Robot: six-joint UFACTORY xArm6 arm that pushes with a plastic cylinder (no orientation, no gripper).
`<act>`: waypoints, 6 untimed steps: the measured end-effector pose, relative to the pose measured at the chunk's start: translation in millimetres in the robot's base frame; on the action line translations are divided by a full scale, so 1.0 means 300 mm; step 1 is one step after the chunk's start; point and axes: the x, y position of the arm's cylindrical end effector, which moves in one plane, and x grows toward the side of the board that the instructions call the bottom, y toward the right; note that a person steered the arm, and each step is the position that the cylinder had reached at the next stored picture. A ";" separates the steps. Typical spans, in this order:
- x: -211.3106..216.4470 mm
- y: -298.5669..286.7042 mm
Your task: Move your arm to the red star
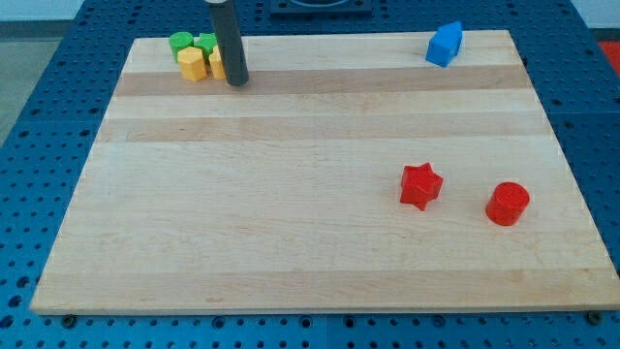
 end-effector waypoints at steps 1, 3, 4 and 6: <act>0.105 0.169; 0.309 0.563; 0.390 0.722; 0.547 0.876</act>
